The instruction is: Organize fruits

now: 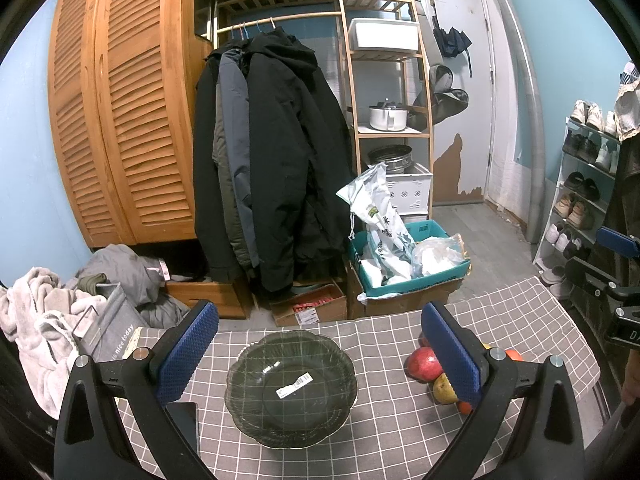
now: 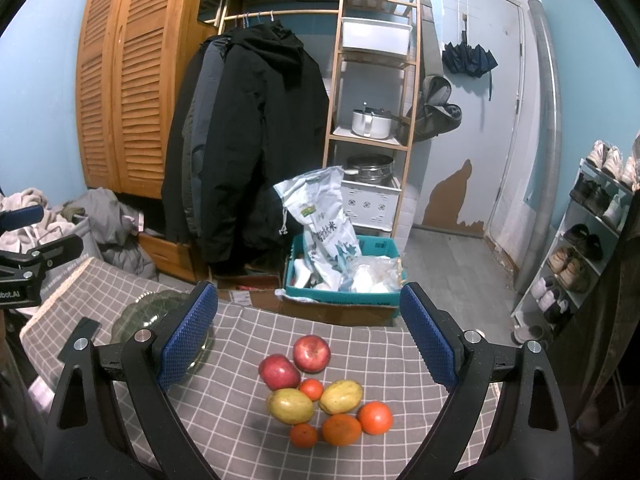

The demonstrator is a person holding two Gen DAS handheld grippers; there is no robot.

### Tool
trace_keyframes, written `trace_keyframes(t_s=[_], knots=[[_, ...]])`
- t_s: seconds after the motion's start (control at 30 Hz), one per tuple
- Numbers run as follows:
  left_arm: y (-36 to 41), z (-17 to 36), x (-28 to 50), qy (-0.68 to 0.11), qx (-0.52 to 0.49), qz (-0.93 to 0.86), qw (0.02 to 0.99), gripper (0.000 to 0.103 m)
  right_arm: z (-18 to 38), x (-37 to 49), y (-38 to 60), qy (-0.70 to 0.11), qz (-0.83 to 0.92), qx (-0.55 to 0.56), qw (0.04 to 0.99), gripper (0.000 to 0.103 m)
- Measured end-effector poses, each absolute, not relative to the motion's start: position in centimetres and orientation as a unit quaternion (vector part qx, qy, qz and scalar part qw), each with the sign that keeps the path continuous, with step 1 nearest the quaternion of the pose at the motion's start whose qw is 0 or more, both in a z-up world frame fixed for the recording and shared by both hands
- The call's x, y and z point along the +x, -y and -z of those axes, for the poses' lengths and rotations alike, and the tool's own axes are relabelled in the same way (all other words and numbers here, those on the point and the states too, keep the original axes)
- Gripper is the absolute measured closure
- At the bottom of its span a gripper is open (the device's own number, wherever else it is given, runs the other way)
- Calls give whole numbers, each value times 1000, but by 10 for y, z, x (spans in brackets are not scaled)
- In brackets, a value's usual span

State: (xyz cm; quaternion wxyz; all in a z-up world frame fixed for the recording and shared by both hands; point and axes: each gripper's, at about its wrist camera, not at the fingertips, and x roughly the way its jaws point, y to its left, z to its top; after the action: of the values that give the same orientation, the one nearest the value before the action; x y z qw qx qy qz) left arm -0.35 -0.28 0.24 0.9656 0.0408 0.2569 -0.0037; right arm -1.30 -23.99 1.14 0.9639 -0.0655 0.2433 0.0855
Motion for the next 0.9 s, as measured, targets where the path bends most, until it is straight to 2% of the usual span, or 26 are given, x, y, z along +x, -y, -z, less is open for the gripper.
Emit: trace_keyframes(t_s=[0.9], knots=[[3, -3, -4, -258, 39, 4, 965, 1, -13, -15, 241, -242, -86, -65, 964, 12]])
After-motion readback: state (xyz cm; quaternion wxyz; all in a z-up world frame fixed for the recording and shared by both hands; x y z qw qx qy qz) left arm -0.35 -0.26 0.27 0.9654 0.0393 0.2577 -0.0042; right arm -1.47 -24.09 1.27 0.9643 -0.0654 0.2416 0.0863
